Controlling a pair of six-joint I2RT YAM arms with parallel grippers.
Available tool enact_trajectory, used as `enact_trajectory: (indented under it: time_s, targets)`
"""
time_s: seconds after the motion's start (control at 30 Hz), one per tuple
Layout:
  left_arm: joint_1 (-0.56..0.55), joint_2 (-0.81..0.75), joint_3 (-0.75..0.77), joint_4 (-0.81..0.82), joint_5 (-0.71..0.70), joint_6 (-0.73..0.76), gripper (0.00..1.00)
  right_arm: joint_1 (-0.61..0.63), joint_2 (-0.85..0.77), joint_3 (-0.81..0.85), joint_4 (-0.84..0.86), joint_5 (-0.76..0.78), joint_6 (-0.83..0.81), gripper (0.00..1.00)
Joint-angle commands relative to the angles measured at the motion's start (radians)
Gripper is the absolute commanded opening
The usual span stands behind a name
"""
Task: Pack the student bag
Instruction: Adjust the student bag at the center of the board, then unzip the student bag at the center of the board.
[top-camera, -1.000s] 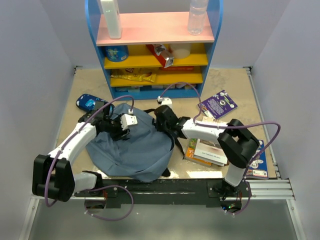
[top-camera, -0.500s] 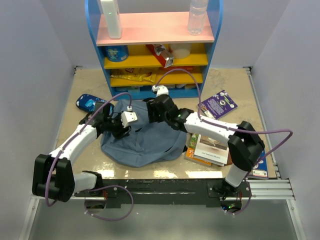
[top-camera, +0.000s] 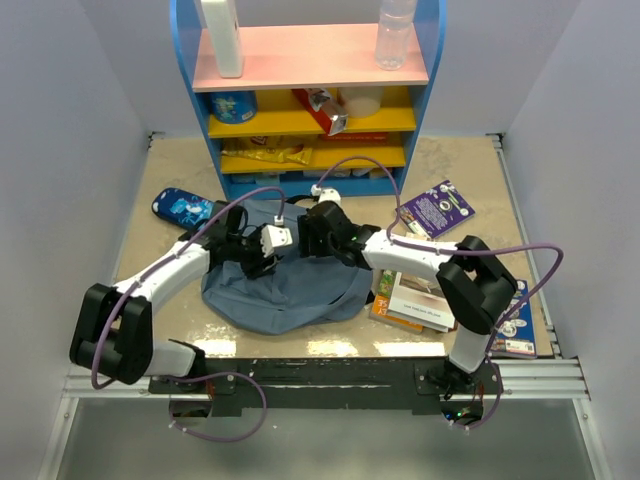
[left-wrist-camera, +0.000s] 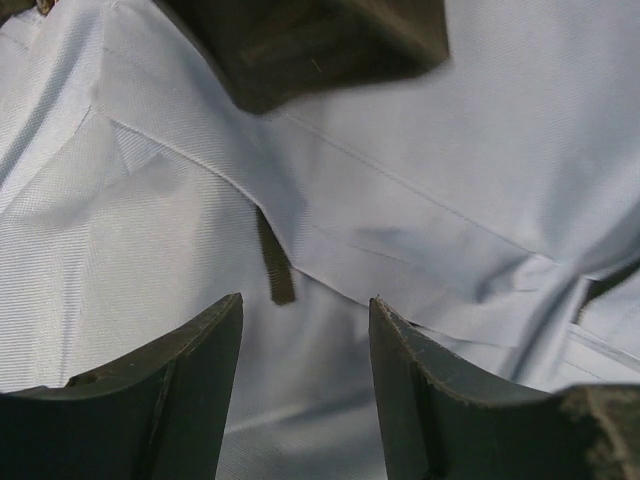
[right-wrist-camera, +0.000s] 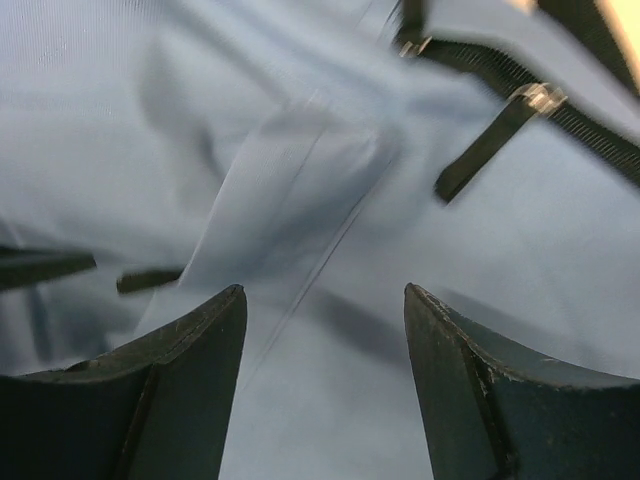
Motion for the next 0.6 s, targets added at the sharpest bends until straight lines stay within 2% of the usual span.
enact_trajectory:
  time_s: [0.0,0.23,0.4,0.57]
  targets:
    - [-0.012,0.03,-0.007,0.106,-0.04,0.011,0.57,-0.038,-0.021,0.005,0.083,-0.019,0.058,0.67]
    - [-0.015,0.085,-0.018,0.16,-0.095,0.062,0.55,-0.08,-0.002,-0.012,0.072,-0.047,0.064,0.66]
    - [-0.043,0.112,-0.001,0.135,-0.098,0.077,0.55,-0.087,0.012,-0.035,0.089,-0.067,0.072,0.66]
    - [-0.083,0.07,-0.027,0.158,-0.118,0.059,0.58,-0.087,0.015,-0.049,0.103,-0.082,0.075,0.66]
